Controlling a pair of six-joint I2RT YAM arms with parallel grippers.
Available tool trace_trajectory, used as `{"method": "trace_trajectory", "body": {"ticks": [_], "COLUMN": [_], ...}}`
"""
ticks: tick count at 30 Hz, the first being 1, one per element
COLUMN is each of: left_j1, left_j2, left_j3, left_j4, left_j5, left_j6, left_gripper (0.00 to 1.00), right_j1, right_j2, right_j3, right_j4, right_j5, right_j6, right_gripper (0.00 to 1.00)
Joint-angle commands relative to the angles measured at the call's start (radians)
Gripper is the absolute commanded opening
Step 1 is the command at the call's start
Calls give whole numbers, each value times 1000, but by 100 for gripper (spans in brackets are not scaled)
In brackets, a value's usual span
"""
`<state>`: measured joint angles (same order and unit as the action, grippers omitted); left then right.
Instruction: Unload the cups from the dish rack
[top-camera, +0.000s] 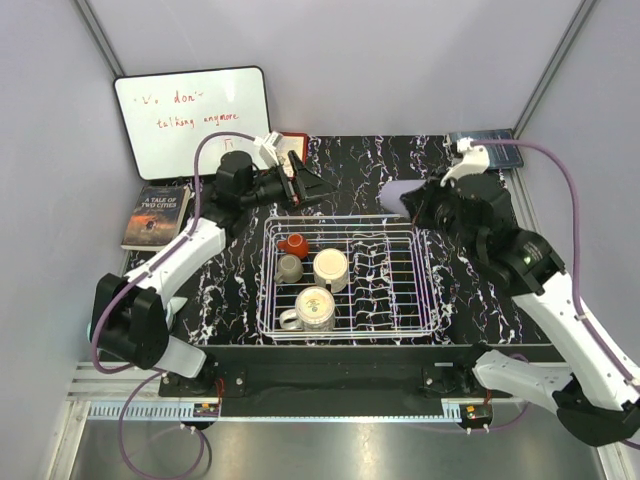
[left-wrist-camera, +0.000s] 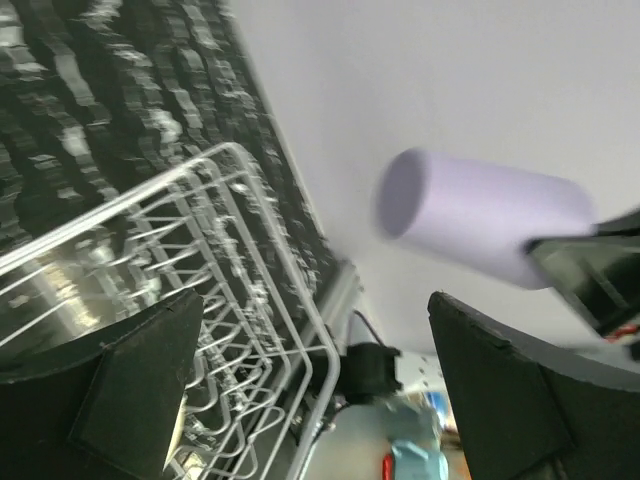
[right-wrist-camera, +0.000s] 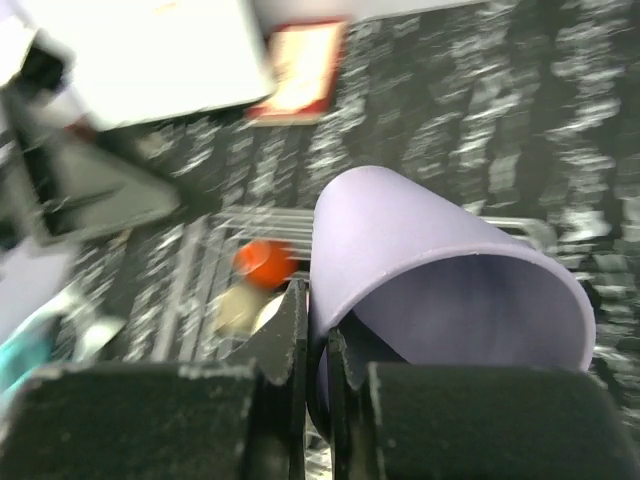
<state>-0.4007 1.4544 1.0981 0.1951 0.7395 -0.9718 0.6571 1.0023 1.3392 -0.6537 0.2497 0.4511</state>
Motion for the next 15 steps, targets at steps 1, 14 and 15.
{"method": "trace_trajectory", "body": {"ticks": [1,14,15], "left_j1": [42,53,53], "left_j2": [-68,-138,-143], "left_j3": [23,-1,-4], "left_j4": [-239,-669,-678], "left_j5": [-153,-548,-552], "left_j6": [101,157,160], "left_gripper": [99,96,96], "right_j1": [-179,-628,-651], "right_j2": [157,518,544], "right_j3": [141,313,336], "right_j4": [-173,-264,-267], "right_j5": [260,143,148], "right_j6": [-94,185,213], "right_gripper": [0,0,0]}}
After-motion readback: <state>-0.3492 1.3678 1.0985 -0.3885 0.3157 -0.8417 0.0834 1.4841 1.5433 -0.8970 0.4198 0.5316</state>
